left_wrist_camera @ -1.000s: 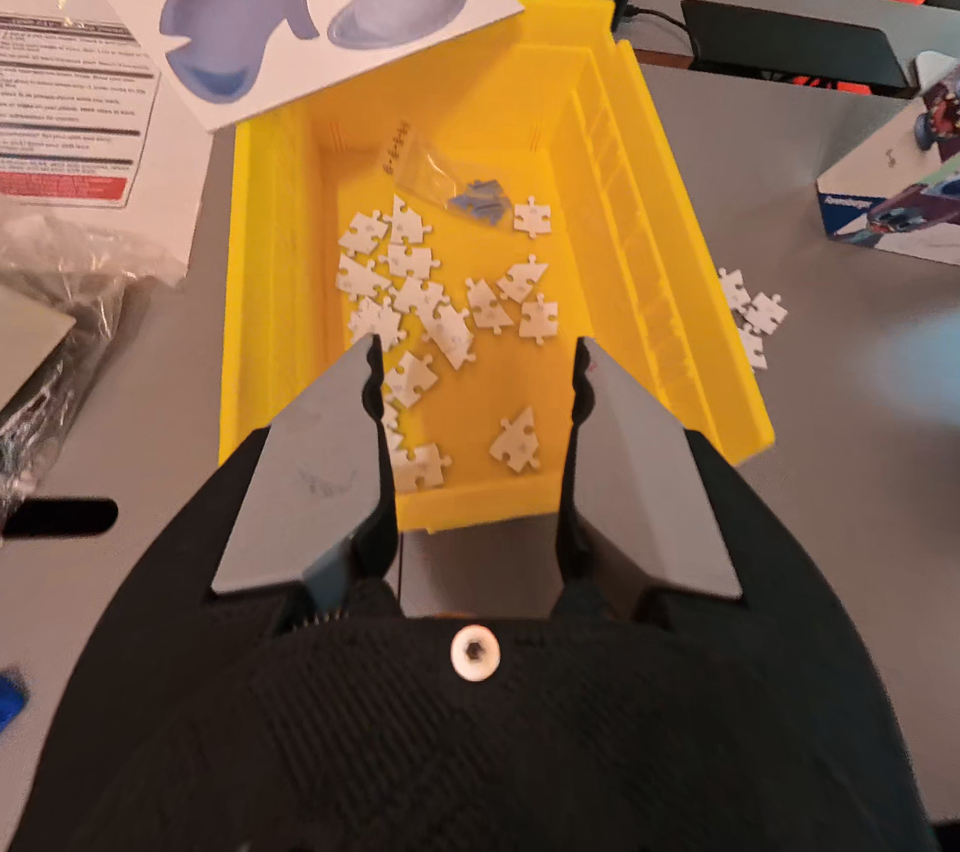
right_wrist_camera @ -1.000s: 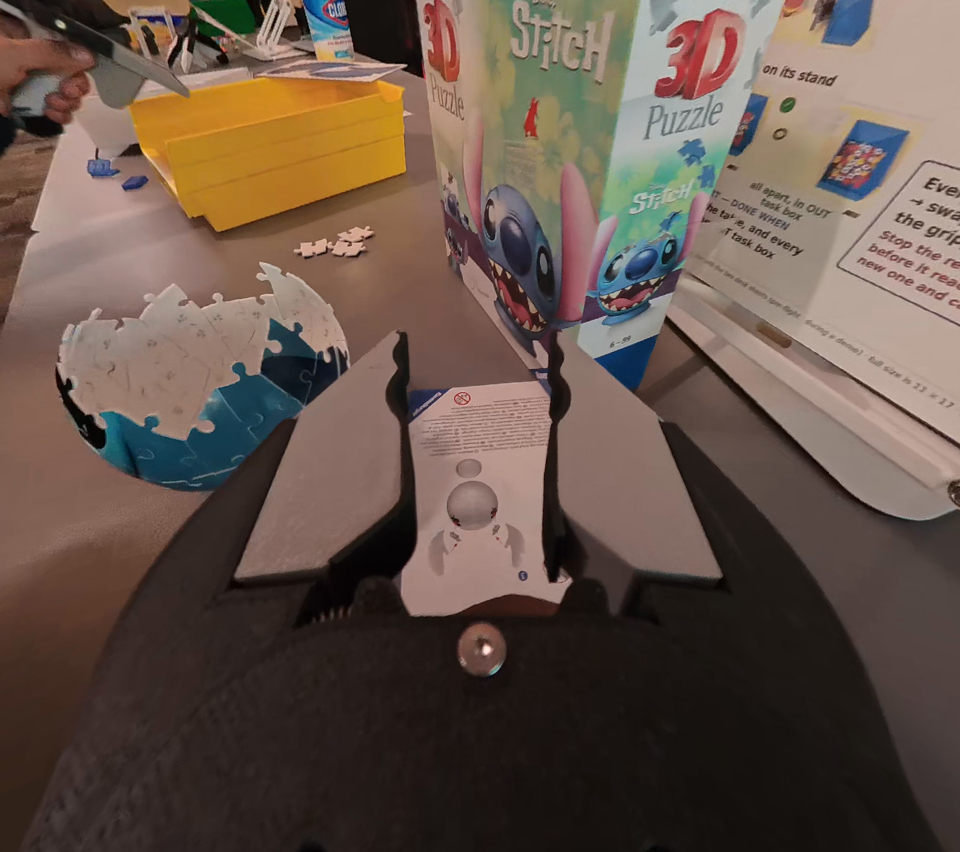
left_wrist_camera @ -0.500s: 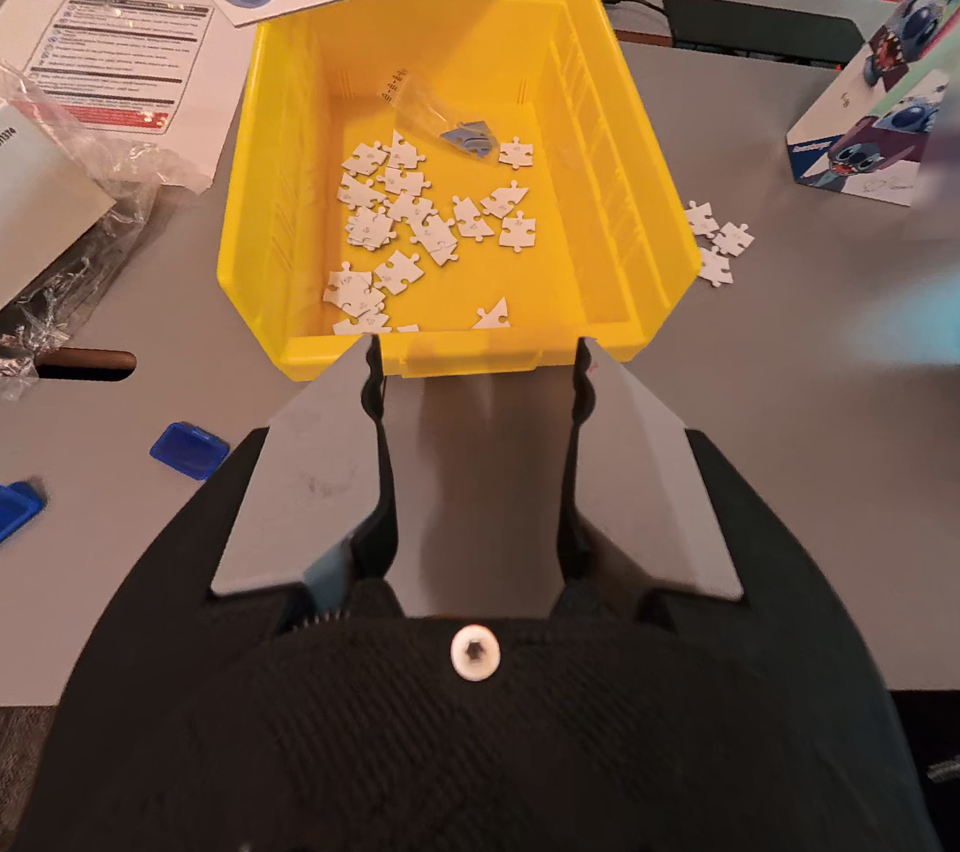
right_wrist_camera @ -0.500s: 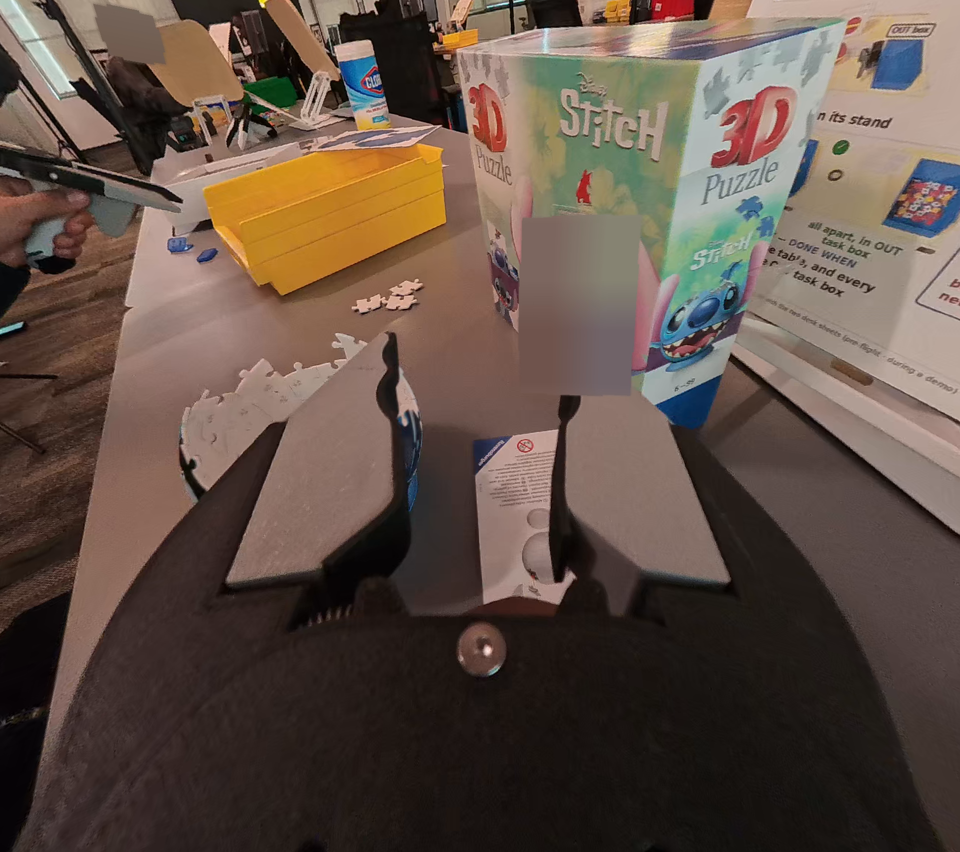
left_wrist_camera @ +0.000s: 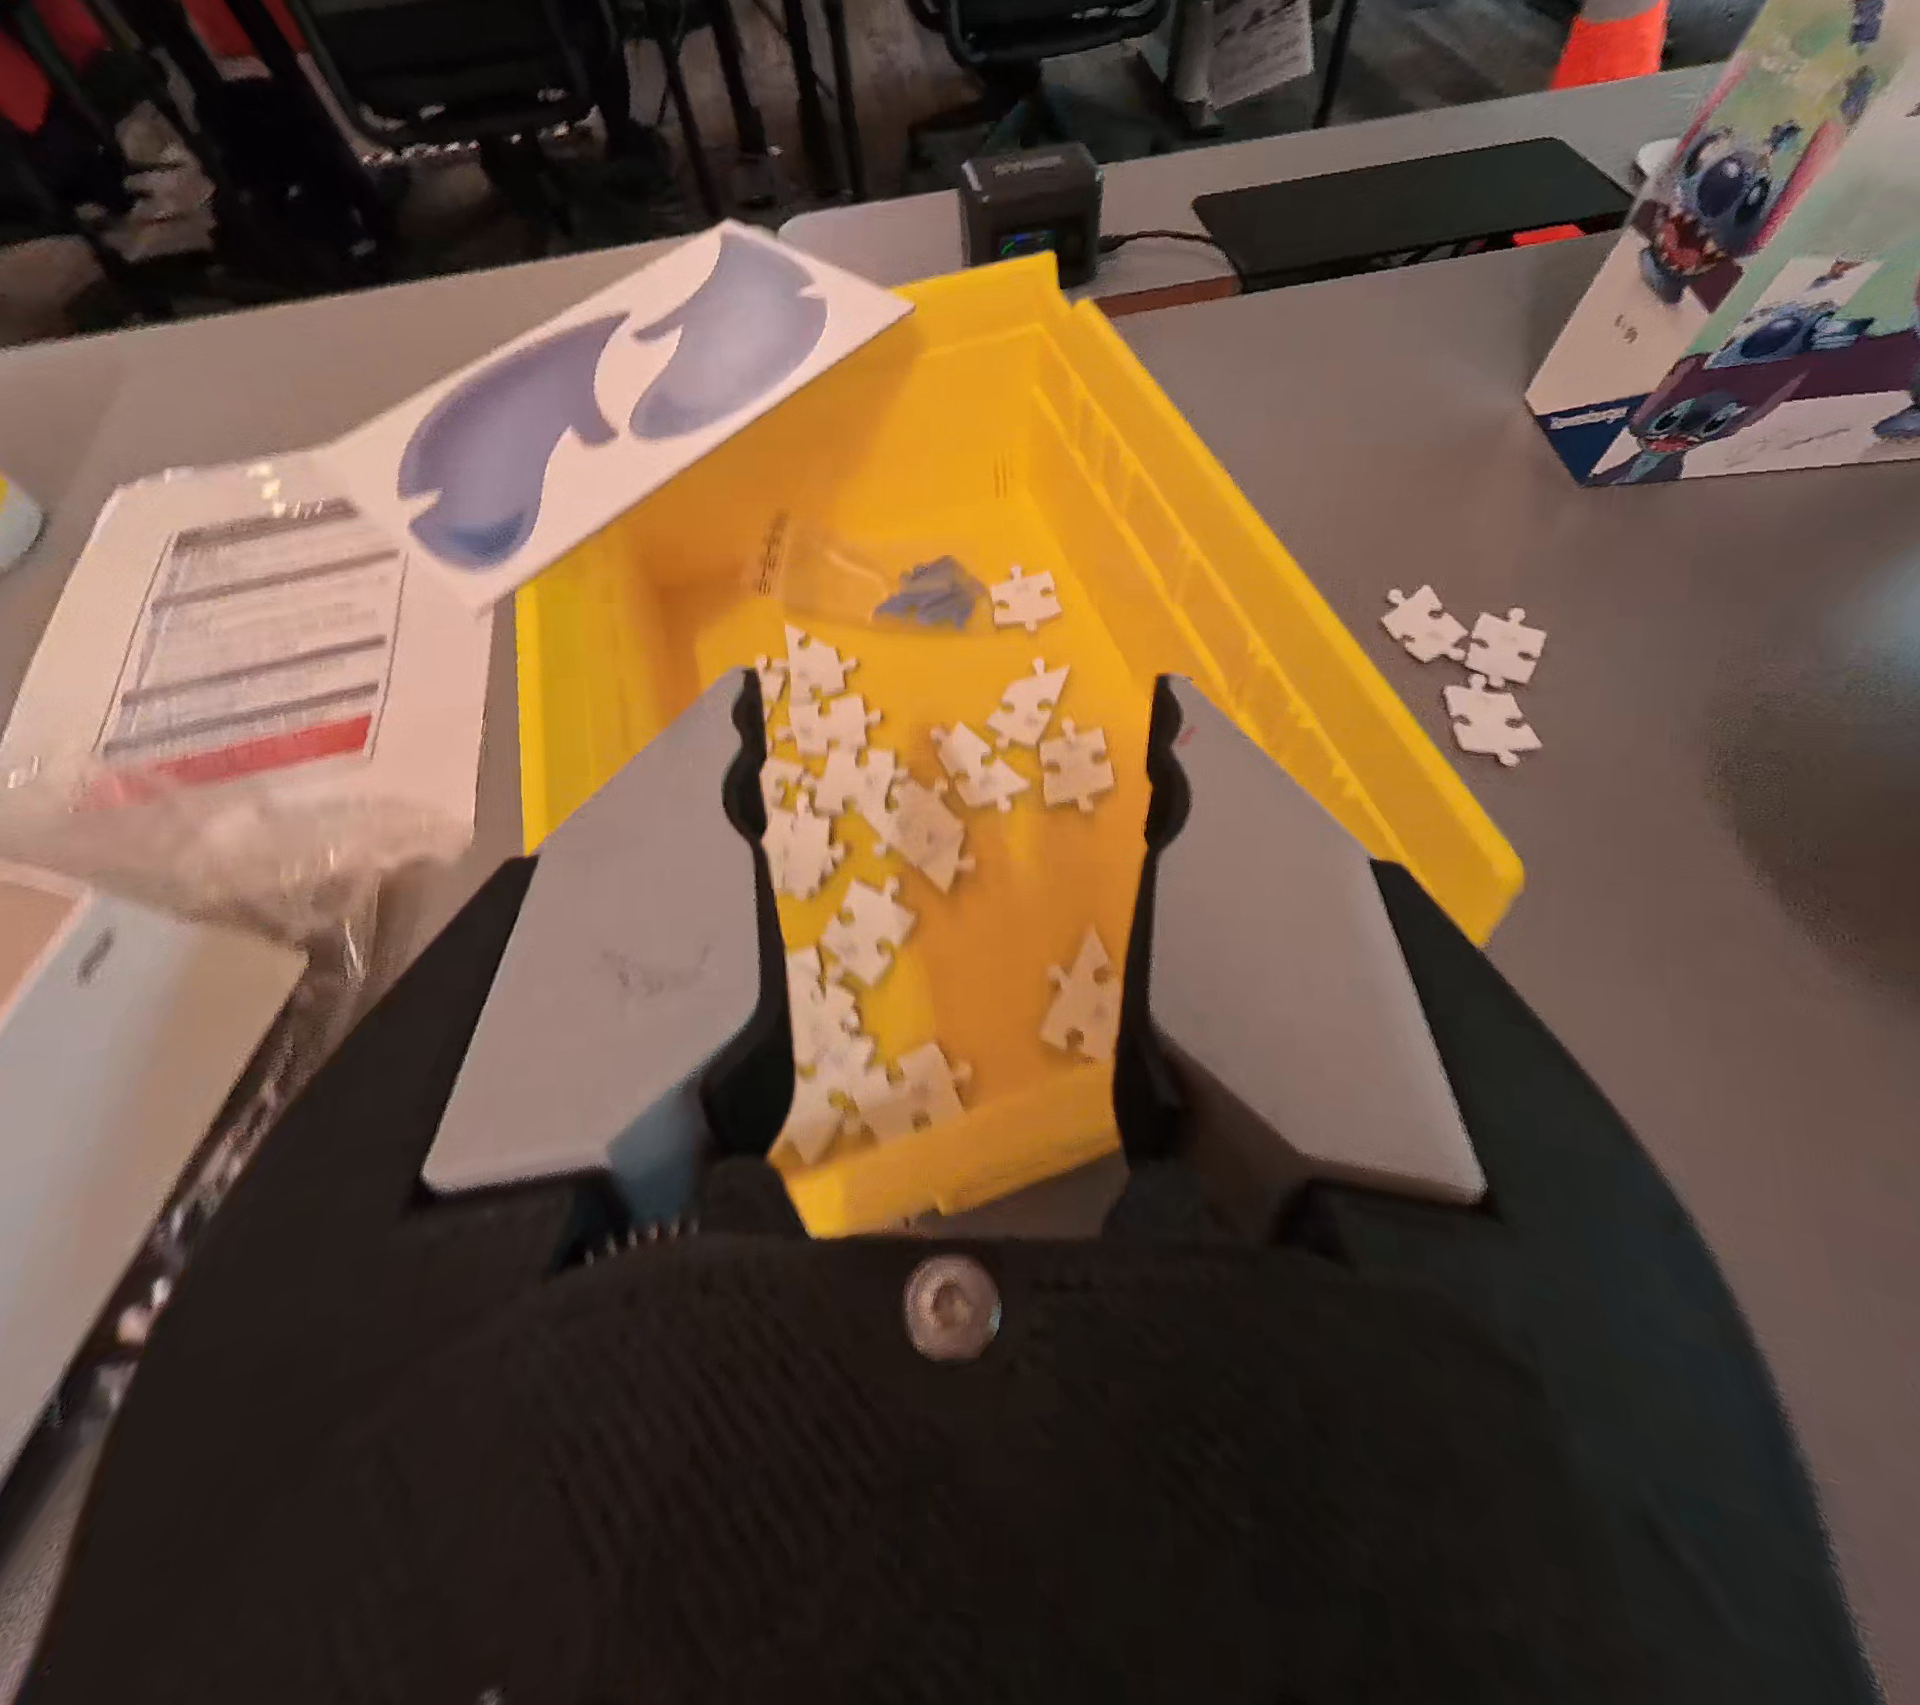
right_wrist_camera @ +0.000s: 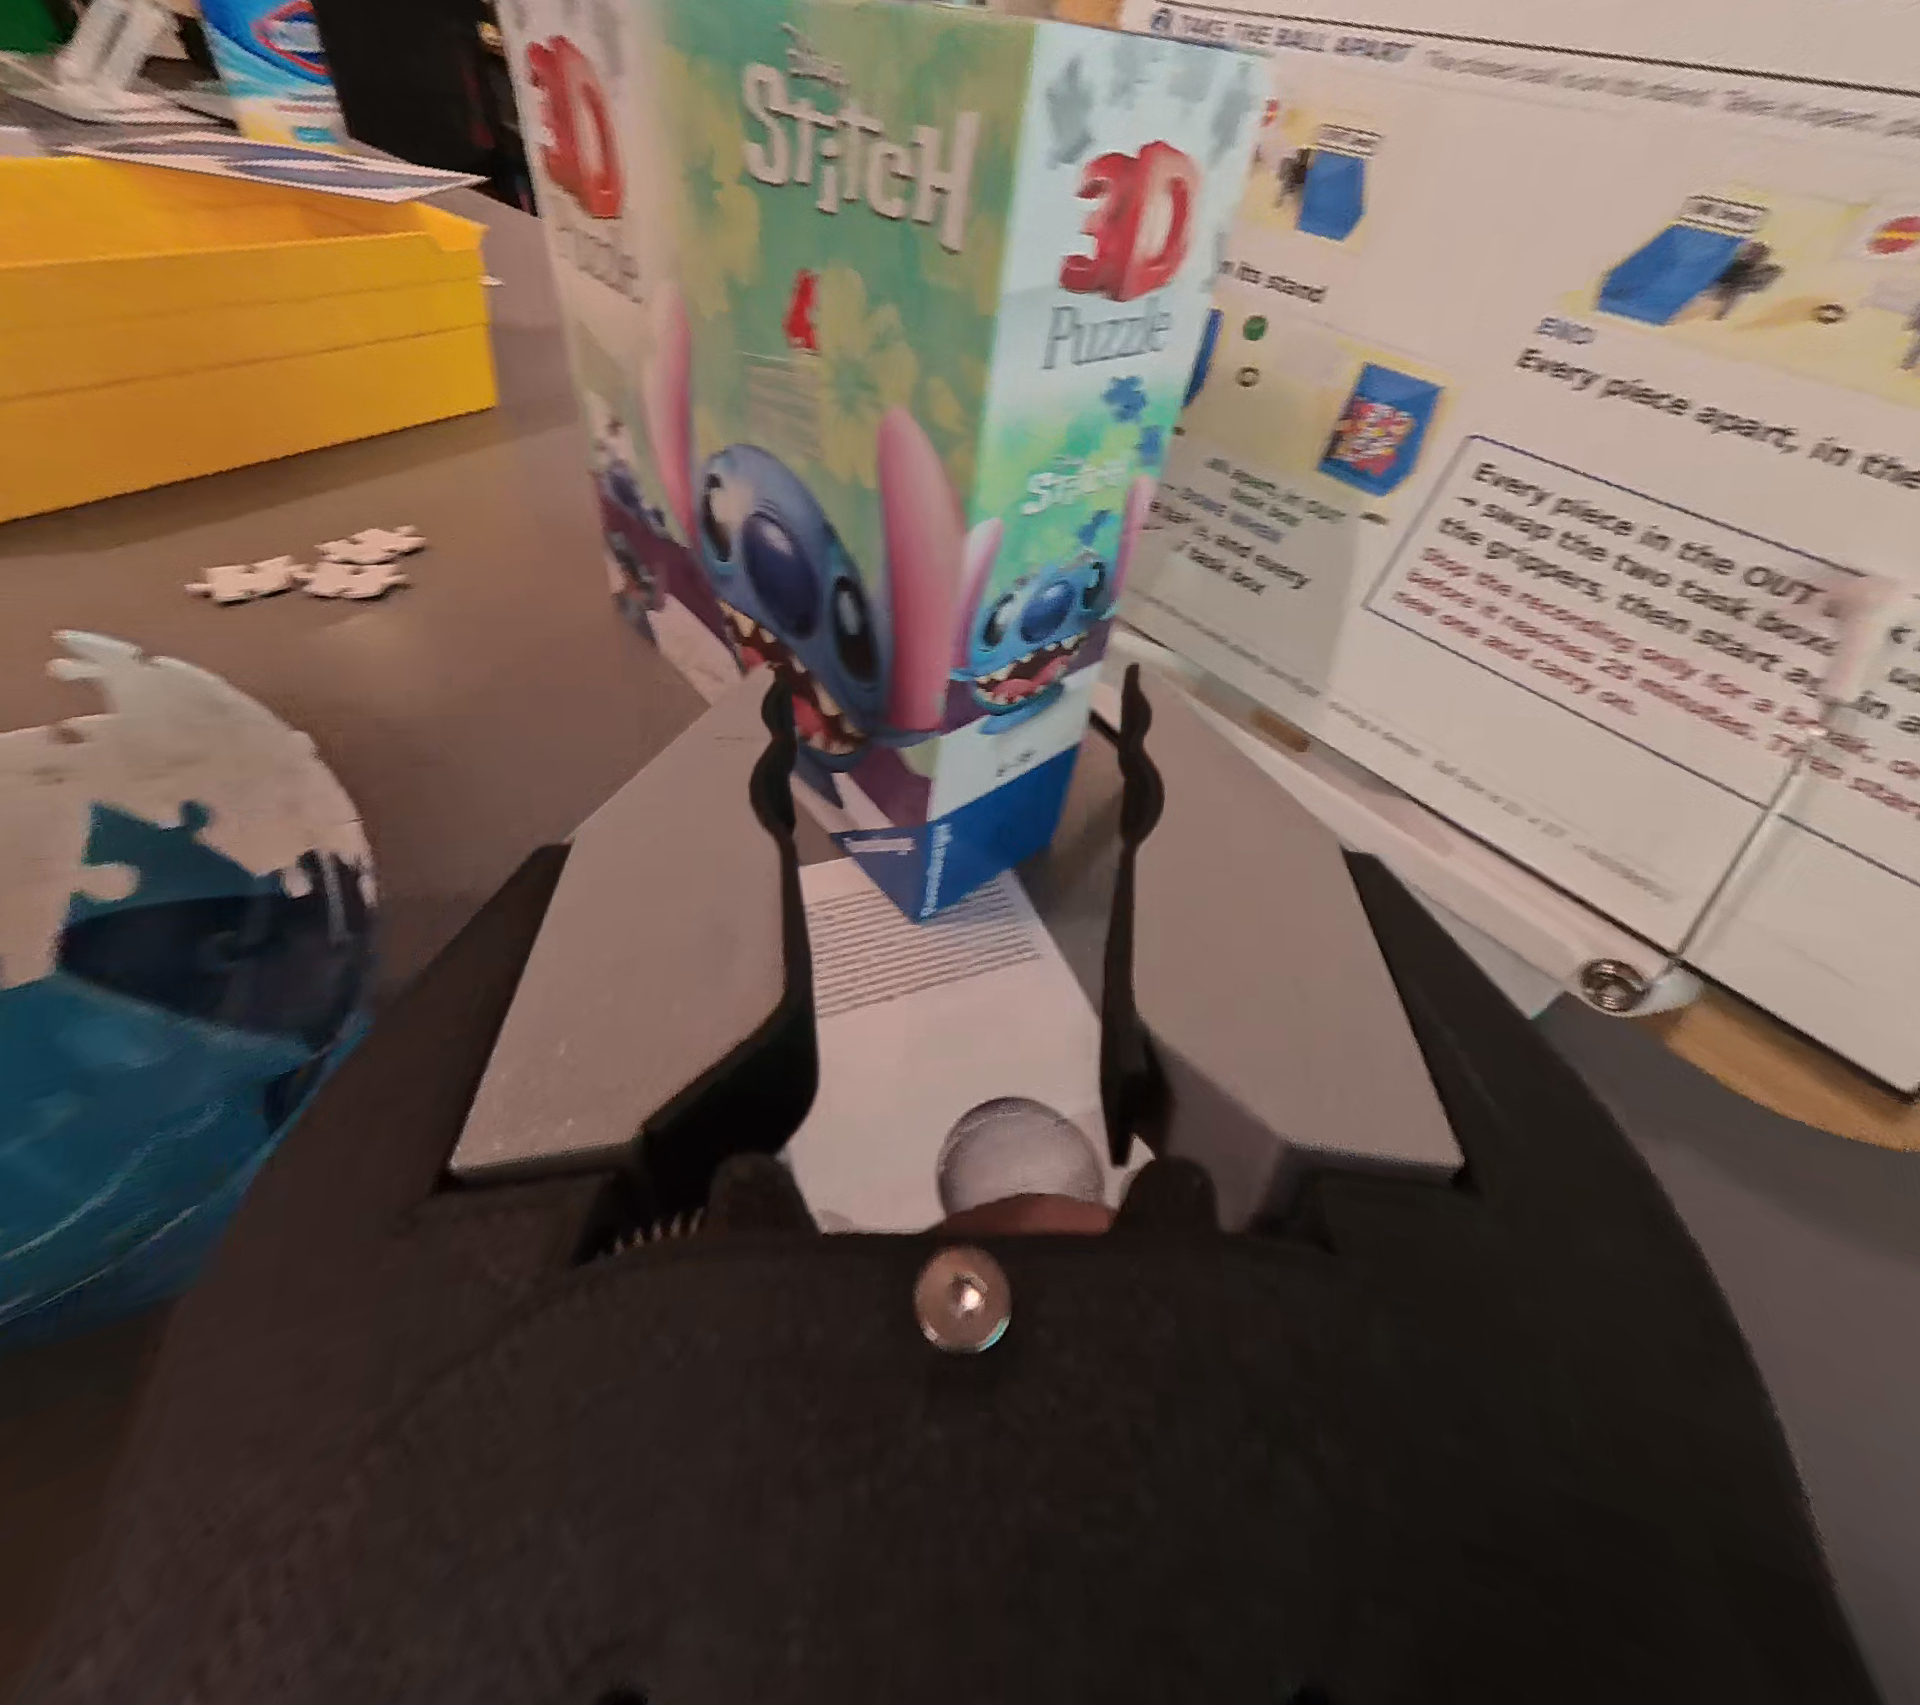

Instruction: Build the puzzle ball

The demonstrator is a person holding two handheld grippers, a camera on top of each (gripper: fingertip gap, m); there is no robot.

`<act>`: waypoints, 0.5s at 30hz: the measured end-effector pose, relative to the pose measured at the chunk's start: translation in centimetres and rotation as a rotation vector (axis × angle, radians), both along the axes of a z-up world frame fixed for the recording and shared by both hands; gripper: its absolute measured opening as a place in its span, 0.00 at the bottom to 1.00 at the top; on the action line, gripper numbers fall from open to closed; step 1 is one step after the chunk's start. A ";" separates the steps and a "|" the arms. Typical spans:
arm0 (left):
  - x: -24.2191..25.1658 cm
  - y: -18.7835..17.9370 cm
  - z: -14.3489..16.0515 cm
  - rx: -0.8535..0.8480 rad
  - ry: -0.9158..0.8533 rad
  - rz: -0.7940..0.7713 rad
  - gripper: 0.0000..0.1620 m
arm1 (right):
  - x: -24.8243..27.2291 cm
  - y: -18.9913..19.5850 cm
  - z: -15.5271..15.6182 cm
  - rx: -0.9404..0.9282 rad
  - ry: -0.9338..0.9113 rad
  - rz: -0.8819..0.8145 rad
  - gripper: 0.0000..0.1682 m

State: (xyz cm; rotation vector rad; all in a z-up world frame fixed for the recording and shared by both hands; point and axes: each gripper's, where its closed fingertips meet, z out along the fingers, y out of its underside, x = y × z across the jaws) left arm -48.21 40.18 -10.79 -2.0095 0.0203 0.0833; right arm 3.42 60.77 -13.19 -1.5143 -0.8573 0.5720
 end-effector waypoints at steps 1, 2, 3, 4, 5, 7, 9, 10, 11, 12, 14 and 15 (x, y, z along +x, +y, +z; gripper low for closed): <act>0.0 1.0 0.3 -0.002 0.010 -0.031 0.44 | 0.2 0.4 0.0 0.008 -0.004 -0.015 0.36; 0.1 1.8 0.5 -0.008 0.021 -0.063 0.44 | 0.5 0.6 0.0 0.017 -0.012 -0.031 0.36; 0.2 2.5 0.5 -0.019 0.036 -0.090 0.45 | 0.8 0.7 0.0 0.026 -0.025 -0.048 0.36; 0.1 3.1 0.5 -0.032 0.057 -0.110 0.45 | 1.2 0.8 0.1 0.039 -0.036 -0.068 0.36; 0.0 3.6 0.4 -0.040 0.081 -0.121 0.46 | 1.5 0.8 0.2 0.058 -0.040 -0.089 0.36; -0.4 4.5 0.3 -0.040 0.108 -0.130 0.45 | 2.2 0.7 0.3 0.084 -0.046 -0.122 0.35; -0.5 5.5 0.2 -0.035 0.094 -0.148 0.42 | 2.9 0.9 -0.1 0.090 -0.084 -0.162 0.36; -0.5 5.9 0.3 -0.035 0.081 -0.157 0.42 | 3.3 0.9 -0.3 0.090 -0.090 -0.186 0.36; -0.4 6.4 0.4 -0.042 0.064 -0.171 0.43 | 3.5 0.9 -0.4 0.082 -0.084 -0.197 0.36; 0.0 6.8 0.5 -0.055 0.045 -0.195 0.45 | 3.6 0.9 -0.7 0.066 -0.077 -0.204 0.36; 0.5 7.4 0.5 -0.078 0.042 -0.241 0.46 | 3.6 0.9 -1.3 0.025 -0.074 -0.213 0.37; 0.6 7.6 0.3 -0.090 0.060 -0.253 0.46 | 3.6 0.9 -1.6 0.004 -0.072 -0.210 0.37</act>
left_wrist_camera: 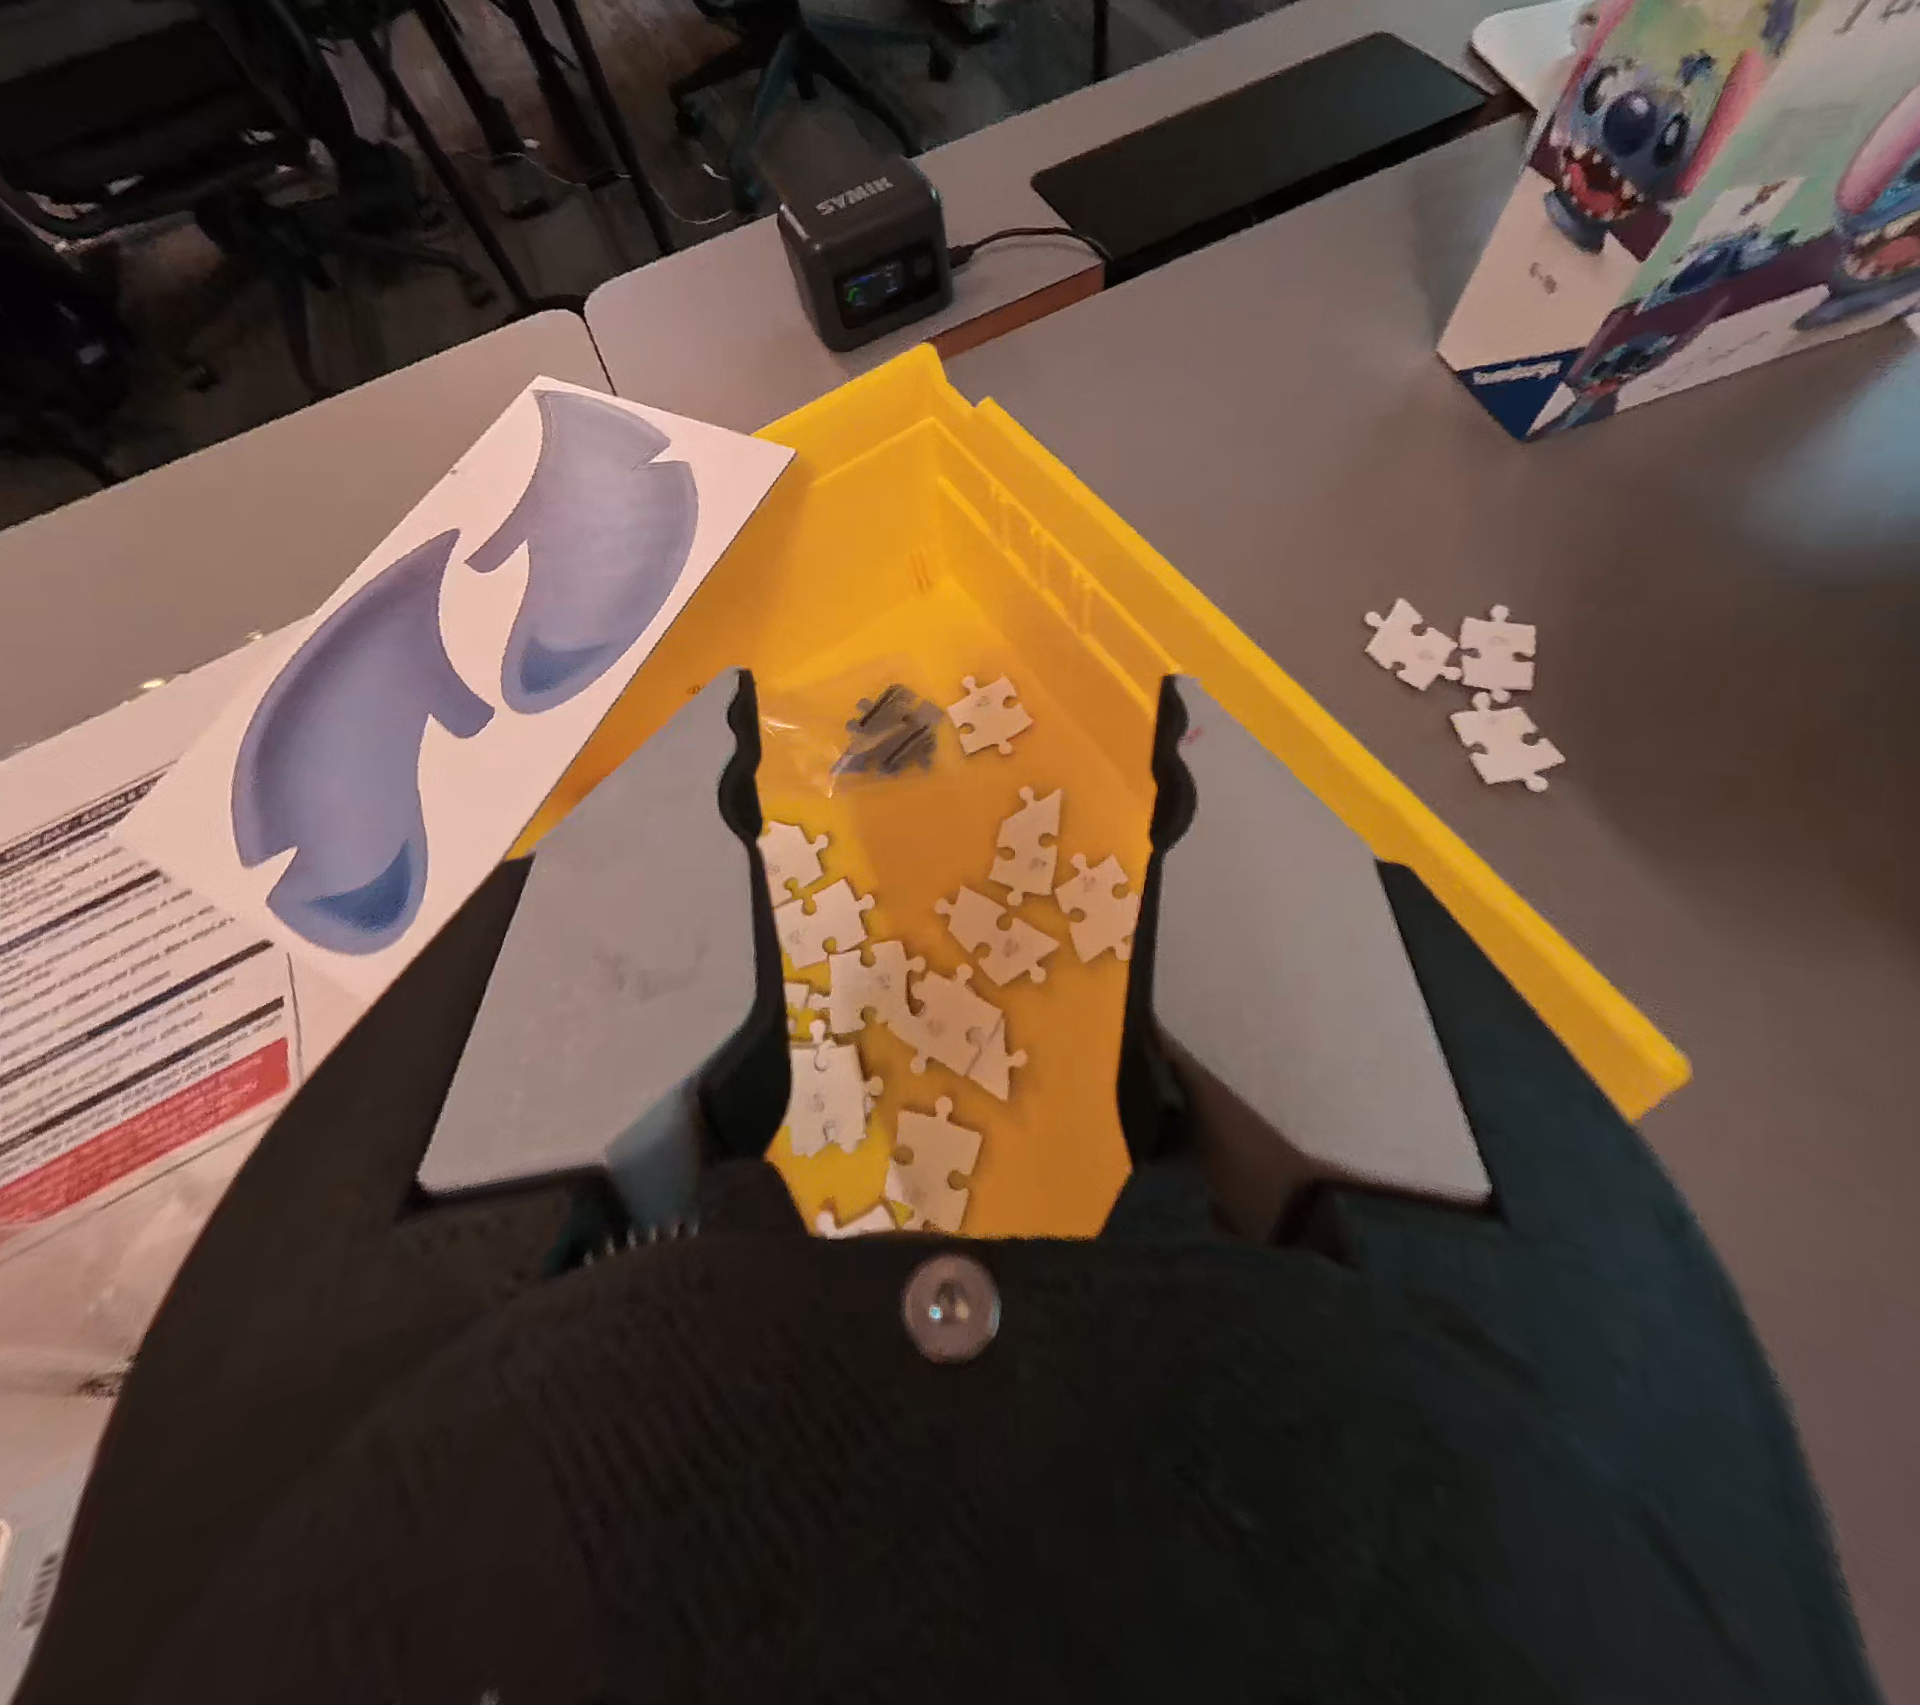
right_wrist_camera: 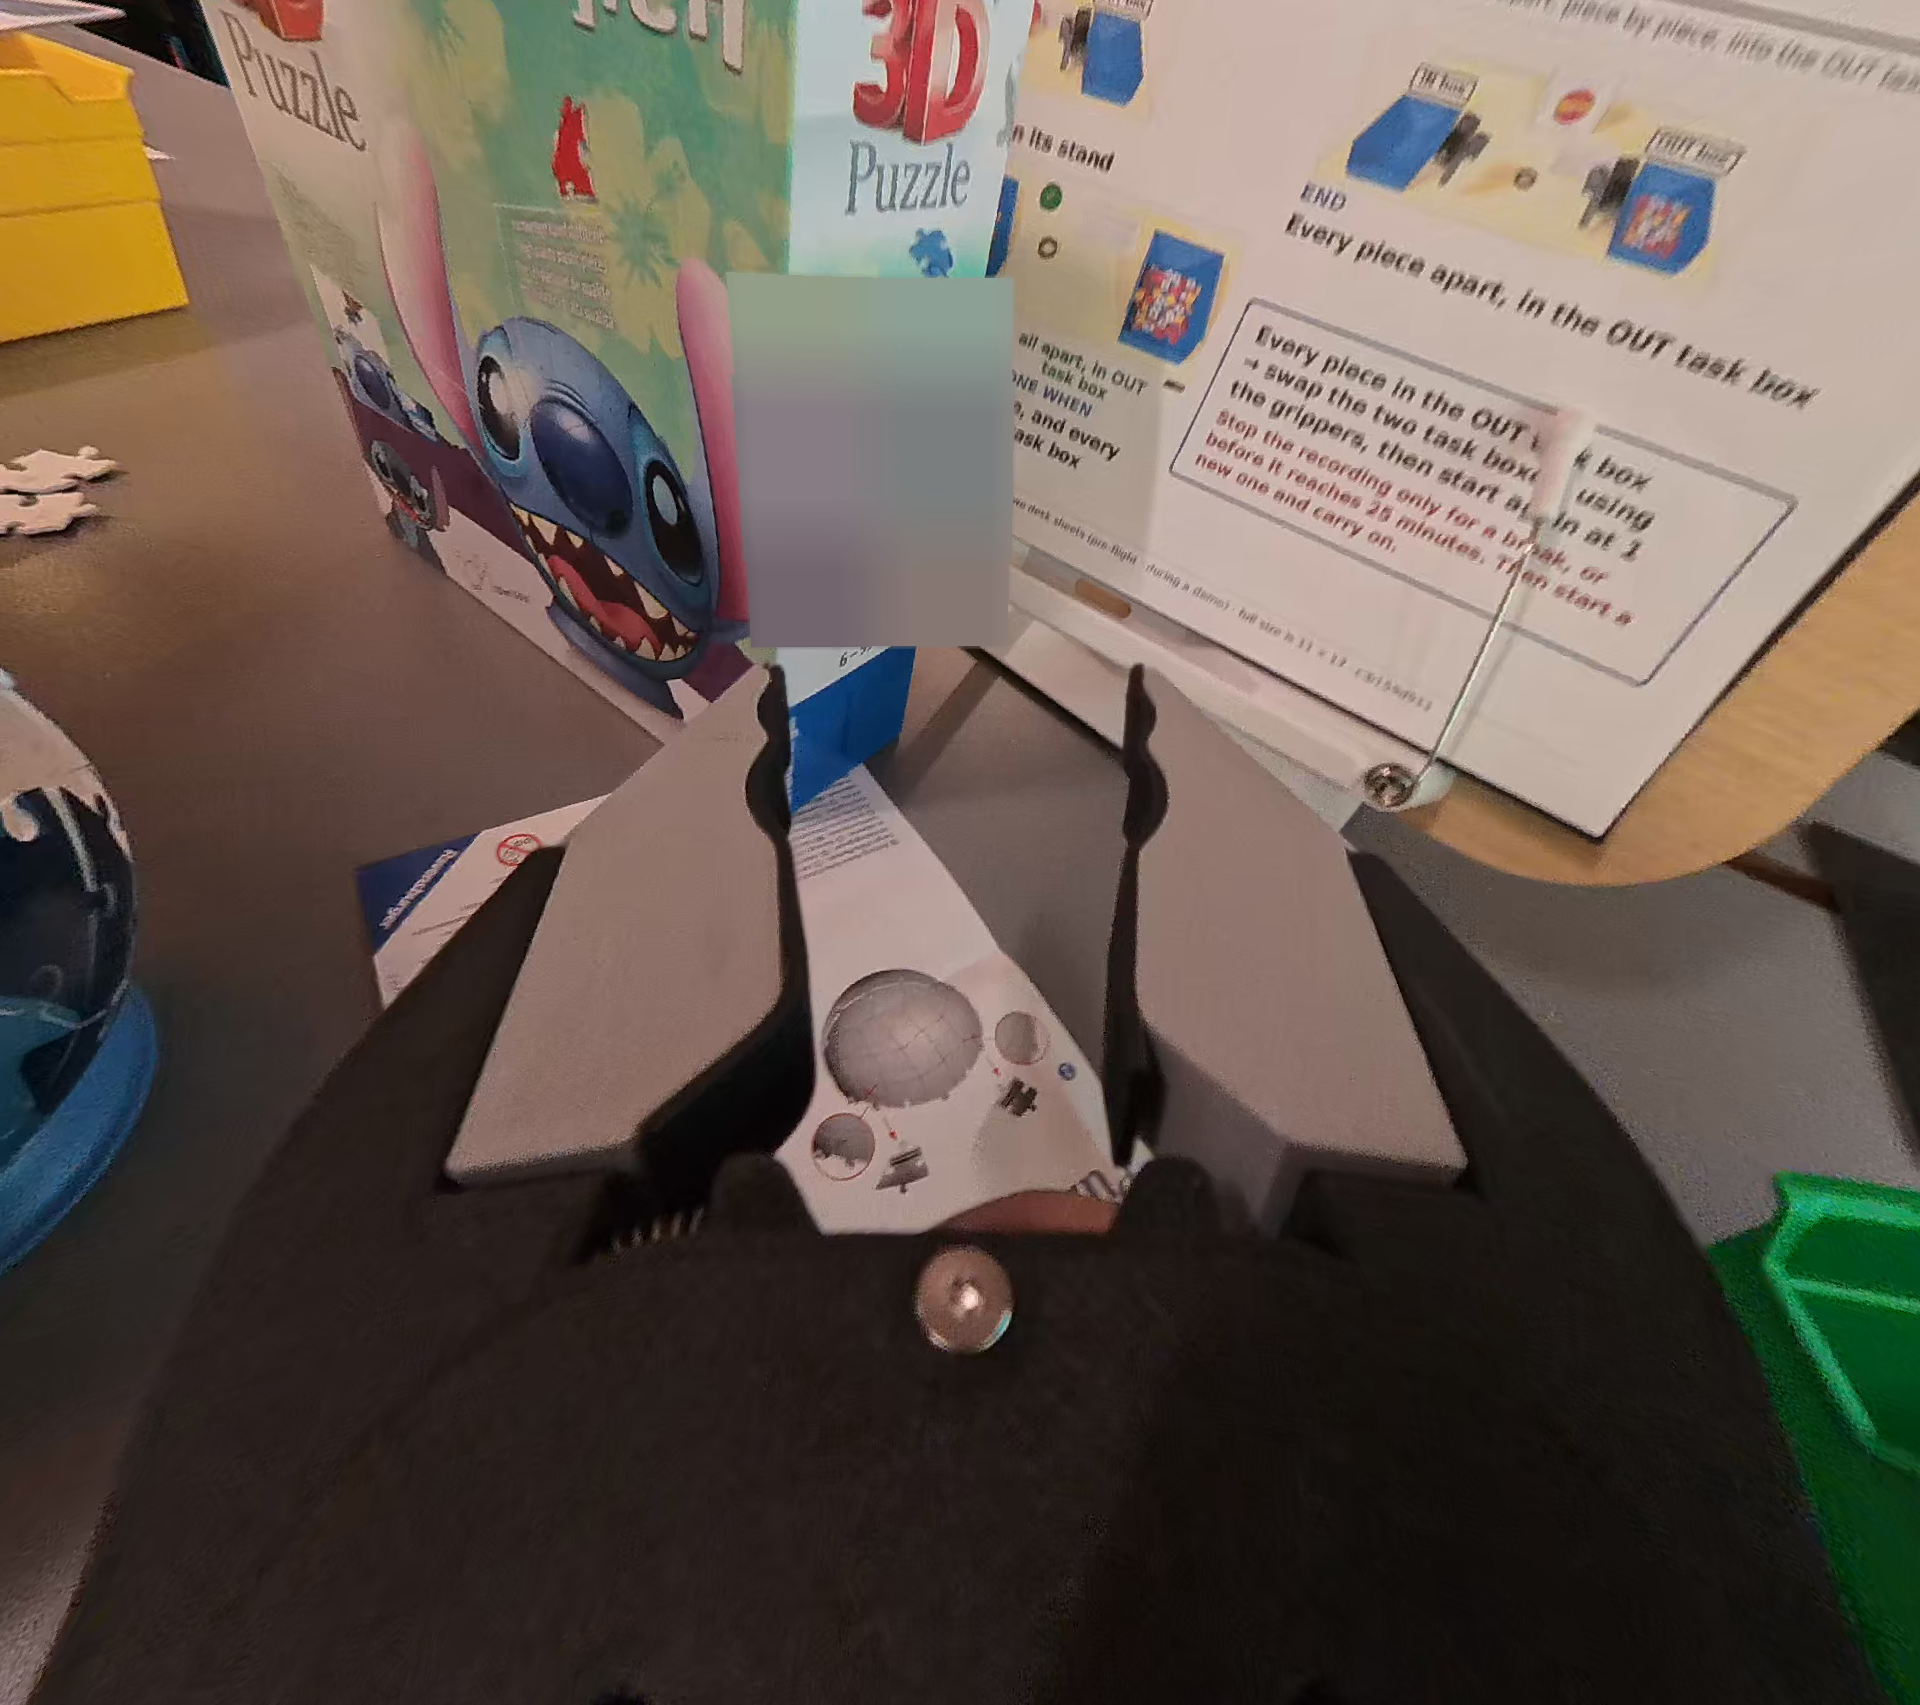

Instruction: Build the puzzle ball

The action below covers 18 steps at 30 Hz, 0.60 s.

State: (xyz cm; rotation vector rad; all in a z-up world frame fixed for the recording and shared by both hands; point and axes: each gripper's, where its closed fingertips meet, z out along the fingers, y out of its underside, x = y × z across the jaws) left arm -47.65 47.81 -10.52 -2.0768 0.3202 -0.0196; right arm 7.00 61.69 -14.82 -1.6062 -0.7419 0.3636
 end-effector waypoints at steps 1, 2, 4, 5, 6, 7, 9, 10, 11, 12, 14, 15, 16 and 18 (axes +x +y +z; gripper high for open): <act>-0.2 0.1 -0.4 -0.017 0.013 0.001 0.45 | 0.0 0.0 -0.3 -0.018 0.002 0.001 0.37; -0.4 0.1 -1.0 -0.035 0.006 0.006 0.45 | 0.0 0.1 -0.7 -0.032 -0.002 -0.003 0.37; 0.0 0.0 -2.0 -0.038 -0.075 -0.005 0.42 | 0.2 0.4 -1.4 -0.045 -0.034 -0.026 0.37; 0.1 -0.1 -2.6 -0.032 -0.114 -0.005 0.39 | 0.4 0.5 -1.7 -0.044 -0.050 -0.042 0.37; 0.1 -0.2 -3.4 -0.047 -0.126 -0.007 0.38 | 0.5 0.6 -1.8 -0.042 -0.059 -0.055 0.37; 0.1 -0.4 -4.2 -0.073 -0.120 -0.015 0.38 | 0.5 0.6 -1.8 -0.042 -0.059 -0.062 0.37; 0.4 -0.4 -5.3 -0.097 -0.121 -0.045 0.38 | 0.6 0.7 -1.8 -0.050 -0.041 -0.072 0.37; 0.9 -0.6 -6.1 -0.143 -0.123 -0.075 0.39 | 0.6 0.8 -1.7 -0.056 -0.027 -0.073 0.36; 1.4 -0.8 -7.0 -0.193 -0.116 -0.098 0.40 | 0.6 0.8 -1.7 -0.064 -0.013 -0.072 0.37; 1.7 -1.0 -7.8 -0.229 -0.097 -0.109 0.40 | 0.5 0.7 -1.7 -0.070 -0.002 -0.070 0.37; 2.7 -1.4 -9.6 -0.302 -0.044 -0.153 0.39 | 0.4 0.7 -1.8 -0.075 0.001 -0.064 0.37; 3.1 -1.5 -10.6 -0.342 -0.007 -0.171 0.38 | 0.3 0.6 -1.7 -0.073 -0.003 -0.061 0.36; 3.2 -1.5 -11.7 -0.383 0.039 -0.177 0.39 | 0.2 0.5 -1.7 -0.071 -0.007 -0.057 0.36; 2.8 -1.7 -13.8 -0.463 0.146 -0.169 0.41 | 0.0 0.3 -1.6 -0.065 -0.011 -0.049 0.36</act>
